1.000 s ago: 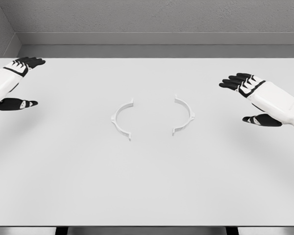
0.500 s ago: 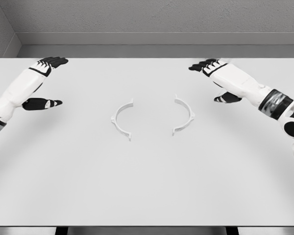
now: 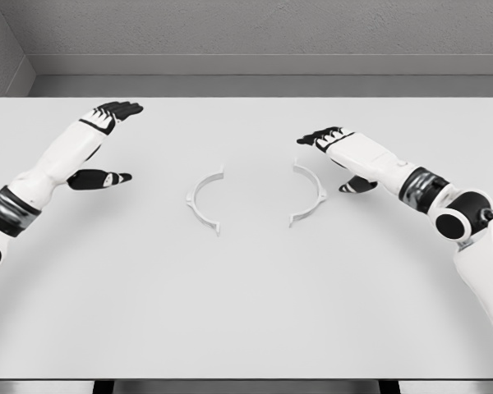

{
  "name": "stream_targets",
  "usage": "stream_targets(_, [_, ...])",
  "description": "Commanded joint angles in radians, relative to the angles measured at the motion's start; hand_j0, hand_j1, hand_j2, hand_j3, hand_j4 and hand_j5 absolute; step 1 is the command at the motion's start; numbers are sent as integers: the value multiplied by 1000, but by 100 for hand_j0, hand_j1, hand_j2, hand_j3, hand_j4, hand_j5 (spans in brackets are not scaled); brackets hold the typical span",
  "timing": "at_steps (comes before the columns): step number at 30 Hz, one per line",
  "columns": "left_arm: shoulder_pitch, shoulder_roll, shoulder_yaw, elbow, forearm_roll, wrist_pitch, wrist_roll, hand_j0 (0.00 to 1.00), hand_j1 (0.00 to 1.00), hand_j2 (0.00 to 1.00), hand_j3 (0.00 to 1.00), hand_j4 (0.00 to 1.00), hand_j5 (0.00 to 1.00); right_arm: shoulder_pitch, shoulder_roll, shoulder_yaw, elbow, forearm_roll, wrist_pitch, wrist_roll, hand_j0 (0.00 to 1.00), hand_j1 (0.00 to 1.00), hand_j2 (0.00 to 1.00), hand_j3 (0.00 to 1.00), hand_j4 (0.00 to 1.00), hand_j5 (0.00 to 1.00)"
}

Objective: Assemble PVC drainage pipe clamps

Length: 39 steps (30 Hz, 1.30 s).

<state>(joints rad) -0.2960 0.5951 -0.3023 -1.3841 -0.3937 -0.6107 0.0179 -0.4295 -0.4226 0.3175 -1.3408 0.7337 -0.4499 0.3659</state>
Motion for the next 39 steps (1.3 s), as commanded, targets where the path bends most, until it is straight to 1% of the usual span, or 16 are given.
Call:
stream_targets(1, [-2, -3, -37, 11, 4, 0, 1, 100, 100, 100, 100, 100, 100, -2, 4, 0, 14, 3, 10, -1, 100, 100, 100, 100, 100, 100])
stream_targets(2, [-5, -11, -57, 13, 4, 0, 1, 100, 100, 100, 100, 100, 100, -3, 8, 0, 42, 6, 10, -1, 100, 100, 100, 100, 100, 100])
stream_targets(5, [-29, -18, -110, 28, 4, 0, 1, 100, 100, 100, 100, 100, 100, -8, 15, 2, 42, 16, 10, -1, 100, 100, 100, 100, 100, 100])
stream_targets(6, [-38, -24, -121, 31, 3, 0, 1, 100, 100, 100, 100, 100, 100, -8, 15, 2, 38, 16, 10, -1, 100, 100, 100, 100, 100, 100])
stream_targets(10, [-41, -43, -133, 48, 3, 0, 1, 100, 100, 100, 100, 100, 100, -8, 28, 5, 32, 16, 10, 2, 100, 100, 100, 100, 100, 100])
stream_targets(12, [-51, -49, -167, 54, 3, 0, 1, 100, 100, 100, 100, 100, 100, -8, 30, 14, 31, 16, 11, 4, 100, 100, 100, 100, 100, 100])
stream_targets(18, [-83, -50, -170, 123, 3, 0, 1, 100, 100, 100, 100, 100, 100, -14, 50, 15, 35, 30, 20, 4, 100, 100, 100, 100, 100, 100])
stream_targets(20, [-106, -73, -179, 165, 3, 0, 1, 100, 100, 100, 100, 100, 100, -15, 51, 17, 37, 32, 20, 4, 100, 100, 100, 100, 100, 100])
stream_targets(21, [-126, -84, -198, 188, 3, 0, 1, 100, 100, 100, 100, 100, 100, -15, 51, 17, 38, 32, 20, 4, 100, 100, 100, 100, 100, 100])
stream_targets(23, [-132, -93, -207, 189, 1, 0, 1, 100, 100, 100, 100, 100, 100, -17, 51, 21, 42, 32, 22, 4, 100, 100, 100, 100, 100, 100])
stream_targets(25, [-132, -100, -208, 191, -2, 0, 1, 100, 100, 100, 100, 100, 100, -29, 51, 46, 42, 32, 40, 2, 100, 100, 100, 100, 100, 100])
stream_targets(26, [-132, -101, -208, 191, -16, 0, 1, 100, 100, 100, 100, 100, 100, -29, 51, 48, 42, 32, 42, 2, 100, 100, 100, 100, 100, 100])
stream_targets(29, [-132, -106, -213, 192, -22, 0, 1, 100, 100, 100, 100, 100, 100, -31, 51, 51, 37, 32, 48, 2, 100, 100, 100, 100, 100, 100])
stream_targets(30, [-132, -106, -213, 192, -34, 0, 1, 100, 100, 100, 100, 100, 100, -31, 61, 51, 38, 32, 46, 2, 100, 100, 100, 100, 100, 100])
stream_targets(36, [-129, -106, -213, 192, -36, 0, 1, 100, 100, 100, 100, 100, 100, -32, 65, 51, 32, 33, 48, 4, 100, 100, 100, 100, 100, 100])
stream_targets(39, [-130, -106, -227, 191, -40, 0, 1, 100, 100, 100, 100, 100, 100, -32, 67, 52, 29, 33, 49, 4, 100, 100, 100, 100, 100, 100])
